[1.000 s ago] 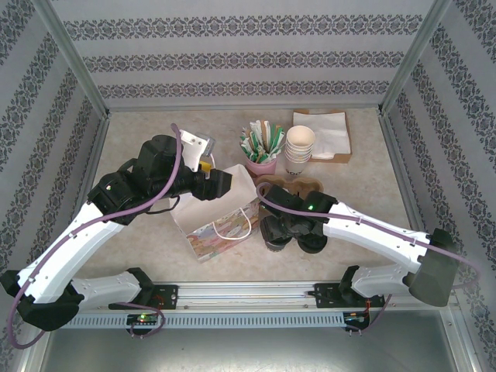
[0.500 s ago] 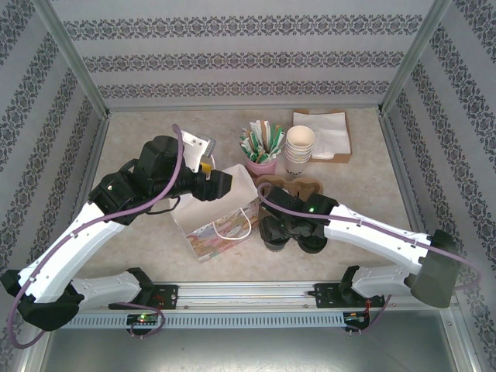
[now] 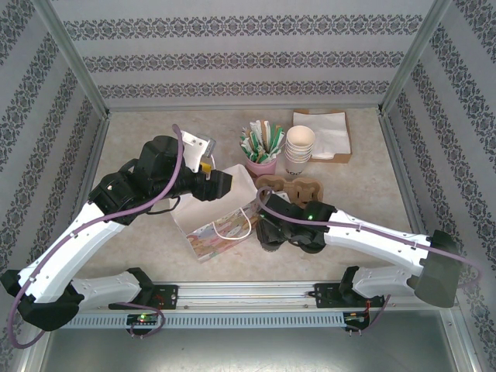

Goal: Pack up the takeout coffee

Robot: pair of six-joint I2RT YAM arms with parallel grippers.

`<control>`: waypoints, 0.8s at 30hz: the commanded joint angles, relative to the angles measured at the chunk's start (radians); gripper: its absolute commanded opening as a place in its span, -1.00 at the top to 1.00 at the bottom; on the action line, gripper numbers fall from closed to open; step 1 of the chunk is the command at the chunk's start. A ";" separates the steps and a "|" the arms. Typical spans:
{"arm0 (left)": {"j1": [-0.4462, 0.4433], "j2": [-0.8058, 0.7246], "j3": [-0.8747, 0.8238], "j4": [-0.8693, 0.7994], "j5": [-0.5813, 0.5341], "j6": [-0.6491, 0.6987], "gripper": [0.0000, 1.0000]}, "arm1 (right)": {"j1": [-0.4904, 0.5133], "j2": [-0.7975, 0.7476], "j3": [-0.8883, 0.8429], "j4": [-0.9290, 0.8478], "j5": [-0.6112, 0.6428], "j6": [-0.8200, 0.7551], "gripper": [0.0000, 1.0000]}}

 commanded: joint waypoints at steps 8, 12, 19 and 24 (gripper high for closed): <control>-0.013 -0.004 0.003 0.010 -0.009 -0.003 -0.46 | 0.025 0.115 -0.126 -0.189 -0.017 0.093 -0.32; -0.013 -0.004 0.005 0.007 -0.009 -0.006 -0.45 | 0.029 0.136 -0.109 -0.264 0.026 0.097 -0.30; -0.013 -0.004 0.006 0.004 -0.011 -0.006 -0.45 | 0.064 0.196 -0.098 -0.305 0.054 0.095 -0.29; -0.013 -0.002 0.006 0.004 -0.011 -0.007 -0.45 | 0.072 0.223 -0.105 -0.302 0.051 0.101 -0.29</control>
